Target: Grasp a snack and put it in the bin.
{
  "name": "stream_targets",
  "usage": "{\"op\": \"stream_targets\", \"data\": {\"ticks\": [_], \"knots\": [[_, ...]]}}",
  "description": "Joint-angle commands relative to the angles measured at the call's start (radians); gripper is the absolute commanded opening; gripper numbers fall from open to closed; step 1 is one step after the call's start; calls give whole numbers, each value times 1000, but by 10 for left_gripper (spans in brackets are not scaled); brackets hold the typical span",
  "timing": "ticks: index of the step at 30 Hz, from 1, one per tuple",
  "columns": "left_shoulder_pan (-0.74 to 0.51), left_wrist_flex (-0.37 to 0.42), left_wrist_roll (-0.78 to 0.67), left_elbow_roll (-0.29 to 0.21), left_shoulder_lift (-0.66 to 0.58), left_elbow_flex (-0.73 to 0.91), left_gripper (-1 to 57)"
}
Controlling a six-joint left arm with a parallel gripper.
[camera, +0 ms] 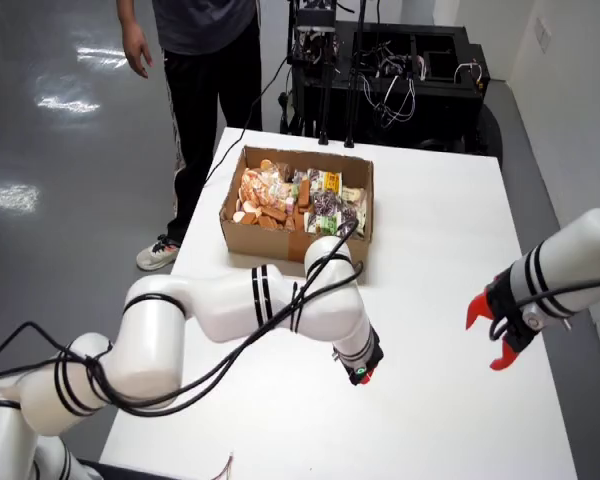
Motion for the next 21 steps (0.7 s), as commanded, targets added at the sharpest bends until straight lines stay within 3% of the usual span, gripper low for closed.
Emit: {"op": "stream_targets", "data": {"ticks": [1,21], "knots": [[-18,-4,41,-20,-1,-47,-3],[-20,-5,-22,-55,38,-206,-4]]}}
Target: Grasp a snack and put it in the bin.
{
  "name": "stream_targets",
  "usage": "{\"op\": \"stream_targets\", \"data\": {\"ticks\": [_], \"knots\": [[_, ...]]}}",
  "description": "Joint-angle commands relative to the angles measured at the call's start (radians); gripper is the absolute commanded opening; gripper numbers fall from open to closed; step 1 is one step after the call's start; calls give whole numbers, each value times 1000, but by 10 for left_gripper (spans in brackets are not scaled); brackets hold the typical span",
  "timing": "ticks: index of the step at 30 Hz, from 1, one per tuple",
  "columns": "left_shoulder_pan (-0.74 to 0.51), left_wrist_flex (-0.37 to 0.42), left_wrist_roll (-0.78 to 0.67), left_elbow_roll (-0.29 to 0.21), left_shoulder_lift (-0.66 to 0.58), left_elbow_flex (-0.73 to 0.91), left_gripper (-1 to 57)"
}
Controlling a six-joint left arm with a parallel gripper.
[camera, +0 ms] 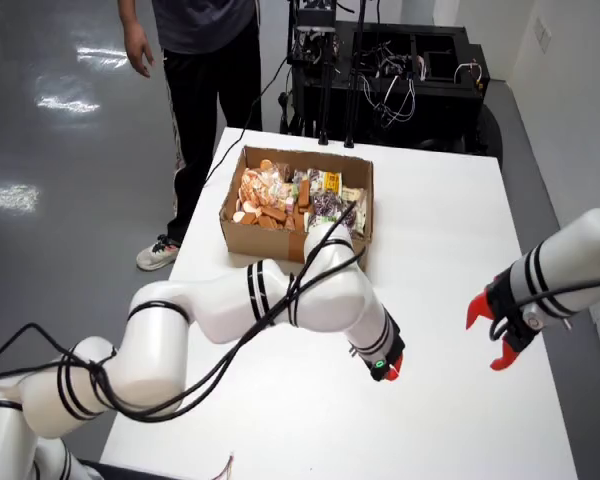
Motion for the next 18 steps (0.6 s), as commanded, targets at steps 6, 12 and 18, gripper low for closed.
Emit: {"op": "stream_targets", "data": {"ticks": [6,12,18], "knots": [[7,-2,4,1,66,-123,-2],[35,-1,21,1,163,-301,-1],[70,-2,55,2,209,-388,-1]]}}
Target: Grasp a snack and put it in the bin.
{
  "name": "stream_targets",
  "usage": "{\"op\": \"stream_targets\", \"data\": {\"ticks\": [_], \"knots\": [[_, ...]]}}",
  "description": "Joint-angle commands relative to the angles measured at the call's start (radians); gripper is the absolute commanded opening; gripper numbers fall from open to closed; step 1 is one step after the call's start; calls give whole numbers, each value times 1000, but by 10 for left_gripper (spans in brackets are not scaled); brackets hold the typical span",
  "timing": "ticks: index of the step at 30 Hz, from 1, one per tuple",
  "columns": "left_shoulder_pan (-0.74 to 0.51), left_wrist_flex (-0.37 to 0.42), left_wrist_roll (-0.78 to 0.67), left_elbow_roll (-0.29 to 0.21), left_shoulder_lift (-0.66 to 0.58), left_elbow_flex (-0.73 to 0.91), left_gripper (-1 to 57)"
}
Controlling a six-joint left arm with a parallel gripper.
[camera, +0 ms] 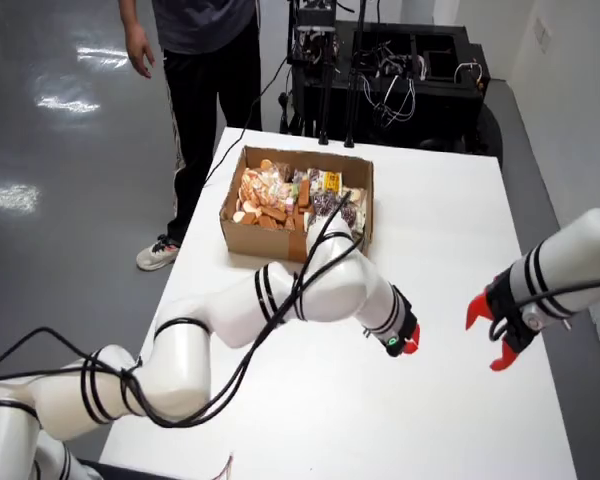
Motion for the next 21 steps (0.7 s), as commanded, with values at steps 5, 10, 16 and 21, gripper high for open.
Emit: {"op": "stream_targets", "data": {"ticks": [5,10,16,21], "knots": [[50,0,106,3,39,-72,-1],[83,0,140,4,51,-97,-1],[112,0,153,4,58,-111,-1],[120,0,156,5,61,-117,-1]]}}
